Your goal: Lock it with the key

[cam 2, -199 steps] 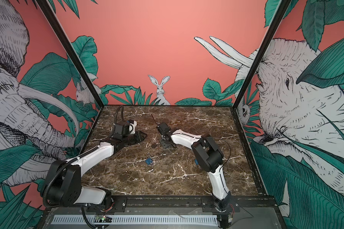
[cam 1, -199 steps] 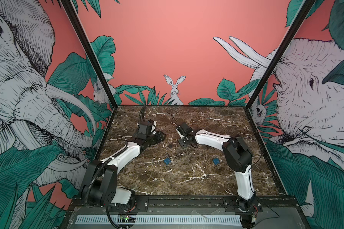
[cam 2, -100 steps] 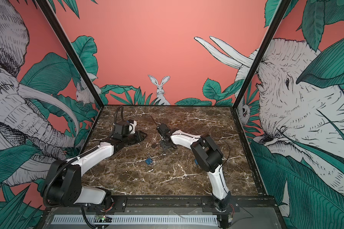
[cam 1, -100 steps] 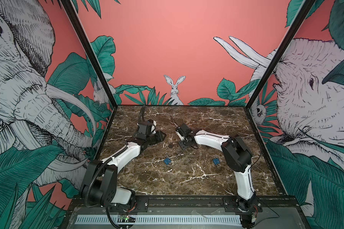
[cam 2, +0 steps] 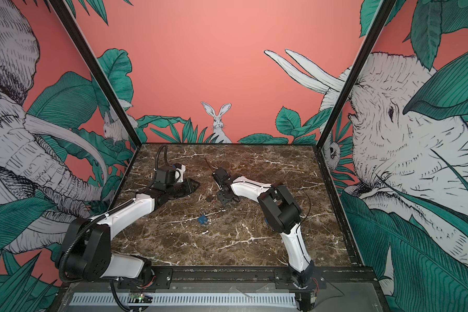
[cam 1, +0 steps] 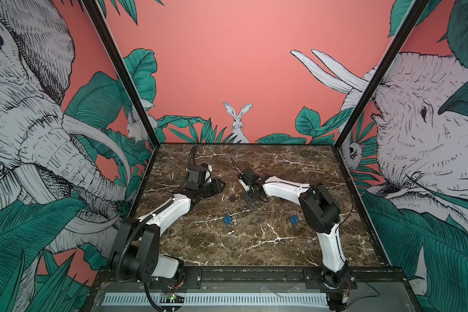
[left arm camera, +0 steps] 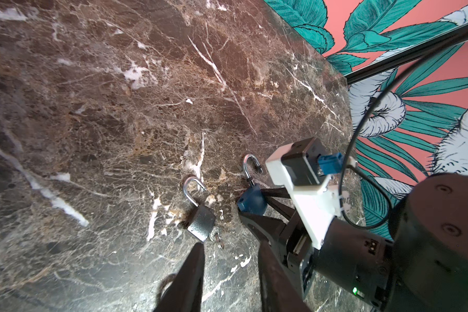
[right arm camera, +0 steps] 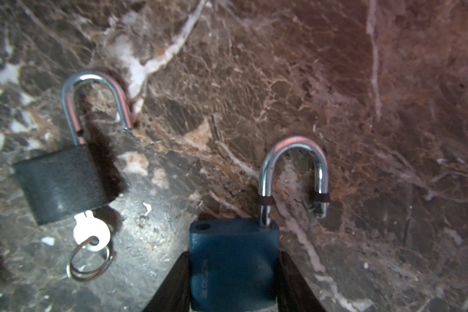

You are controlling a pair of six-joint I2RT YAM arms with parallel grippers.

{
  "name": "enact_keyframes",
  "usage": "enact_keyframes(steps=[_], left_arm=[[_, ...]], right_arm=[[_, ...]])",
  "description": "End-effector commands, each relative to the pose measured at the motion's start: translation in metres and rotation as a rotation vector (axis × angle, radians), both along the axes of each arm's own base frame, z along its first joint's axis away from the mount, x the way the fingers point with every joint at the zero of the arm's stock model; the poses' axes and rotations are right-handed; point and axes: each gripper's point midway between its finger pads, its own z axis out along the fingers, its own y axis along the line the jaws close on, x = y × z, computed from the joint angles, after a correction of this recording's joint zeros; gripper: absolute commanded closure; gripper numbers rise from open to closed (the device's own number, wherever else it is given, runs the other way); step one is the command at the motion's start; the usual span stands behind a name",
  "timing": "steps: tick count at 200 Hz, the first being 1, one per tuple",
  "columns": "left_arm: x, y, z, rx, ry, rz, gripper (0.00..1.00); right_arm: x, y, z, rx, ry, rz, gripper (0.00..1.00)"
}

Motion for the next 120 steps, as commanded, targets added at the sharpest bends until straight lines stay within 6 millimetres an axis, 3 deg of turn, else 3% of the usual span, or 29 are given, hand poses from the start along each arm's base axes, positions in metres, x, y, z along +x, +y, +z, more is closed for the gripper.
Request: enact_keyframes(steps=[1, 64, 120], left_arm=[[-0.002, 0.004, 0.003, -0.001, -0.015, 0.005, 0.64], [-0.005, 0.0, 0.01, 0.016, -0.016, -0.049, 0.66], [-0.019, -0.035, 0.016, -0.045, -0.024, -0.175, 0.66]], right_arm=[[-0.008, -0.003, -0.014, -0.035, 0.025, 0.017, 0.75], [-0.018, -0.004, 0.054, 0.062, -0.051, 0.061, 0.8], [-0.042, -0.002, 0.1, 0.142, -0.076, 0.118, 0.81]])
